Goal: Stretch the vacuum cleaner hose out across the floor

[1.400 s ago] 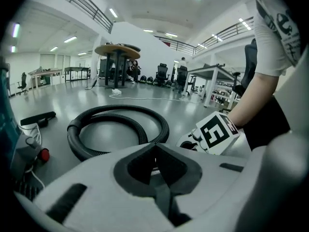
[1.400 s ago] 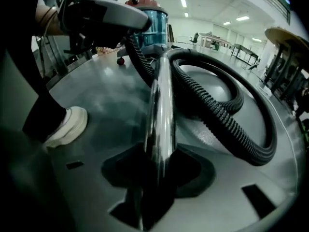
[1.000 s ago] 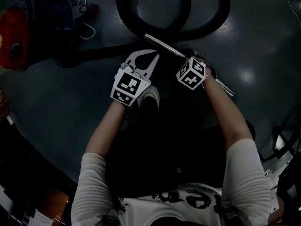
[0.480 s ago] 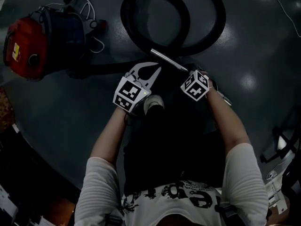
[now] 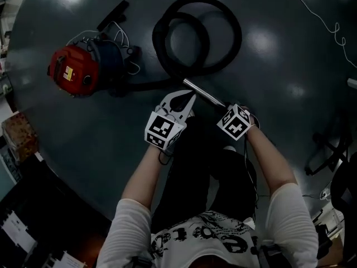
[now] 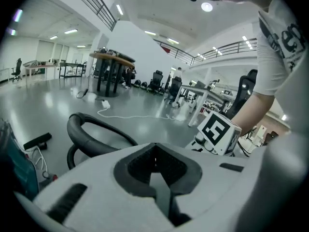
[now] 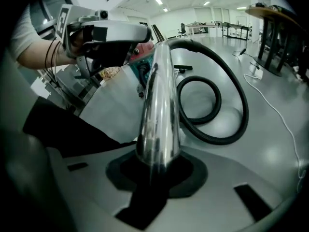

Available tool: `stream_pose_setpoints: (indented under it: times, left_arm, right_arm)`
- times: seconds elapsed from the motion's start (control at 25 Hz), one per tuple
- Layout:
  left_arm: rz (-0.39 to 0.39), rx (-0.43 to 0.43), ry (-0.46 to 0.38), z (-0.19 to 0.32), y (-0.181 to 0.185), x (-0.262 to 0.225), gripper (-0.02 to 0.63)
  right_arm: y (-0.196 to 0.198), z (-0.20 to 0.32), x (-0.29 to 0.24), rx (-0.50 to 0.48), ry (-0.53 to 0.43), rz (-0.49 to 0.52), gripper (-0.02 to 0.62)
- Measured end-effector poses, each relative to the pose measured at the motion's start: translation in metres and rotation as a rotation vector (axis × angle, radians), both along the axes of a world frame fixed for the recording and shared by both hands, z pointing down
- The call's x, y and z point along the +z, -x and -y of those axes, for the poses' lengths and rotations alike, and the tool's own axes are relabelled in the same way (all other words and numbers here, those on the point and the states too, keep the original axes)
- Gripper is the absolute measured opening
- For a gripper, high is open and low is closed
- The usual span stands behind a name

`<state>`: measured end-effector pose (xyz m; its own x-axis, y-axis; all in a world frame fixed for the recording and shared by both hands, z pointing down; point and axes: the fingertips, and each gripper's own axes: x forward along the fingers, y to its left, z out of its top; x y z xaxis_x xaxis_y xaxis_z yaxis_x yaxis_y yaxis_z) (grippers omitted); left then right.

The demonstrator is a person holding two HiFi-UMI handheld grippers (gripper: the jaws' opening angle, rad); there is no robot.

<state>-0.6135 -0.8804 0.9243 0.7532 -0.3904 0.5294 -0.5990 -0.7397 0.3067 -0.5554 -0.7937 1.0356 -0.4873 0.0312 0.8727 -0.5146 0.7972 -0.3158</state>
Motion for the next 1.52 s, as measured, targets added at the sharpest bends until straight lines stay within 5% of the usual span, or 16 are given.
stream_pose_setpoints:
  times: [0.24,0.4,0.68,0.88,0.96,1.08,1.2,1.36,1.52]
  left_arm:
    - [-0.052,0.074,-0.074,-0.047,-0.048,-0.194,0.006]
    - [-0.142,0.201,-0.067,-0.085,-0.080,-0.309,0.005]
    - [-0.134,0.389,-0.280,-0.105,-0.132,-0.457,0.005]
    - [-0.129,0.496,-0.420,-0.150,-0.179,-0.512,0.006]
    - [-0.071,0.584,-0.487,-0.174,-0.203,-0.514,0.021]
    - [-0.007,0.763,-0.580,-0.223,-0.235,-0.511,0.199]
    - [0.006,0.905,-0.694,-0.253,-0.265,-0.533,0.242]
    - [0.225,1.168,-0.994,-0.286,-0.306,-0.535,0.362]
    - [0.216,1.263,-1.130,-0.311,-0.338,-0.549,0.374]
  right_arm:
    - [-0.054,-0.067,-0.193,0.099,0.054,-0.006,0.094]
    - [-0.097,-0.104,-0.299,0.253,0.106,0.014,0.094]
    - [-0.151,-0.146,-0.442,0.550,0.148,0.097,0.094]
    - [-0.171,-0.198,-0.503,0.604,0.195,0.153,0.094]
    - [-0.184,-0.221,-0.519,0.574,0.193,0.130,0.094]
    - [-0.199,-0.256,-0.543,0.527,0.224,0.127,0.094]
    - [-0.216,-0.276,-0.564,0.494,0.287,0.143,0.094]
    - [-0.245,-0.296,-0.592,0.475,0.359,0.129,0.094]
    - [-0.237,-0.303,-0.620,0.528,0.429,0.196,0.094]
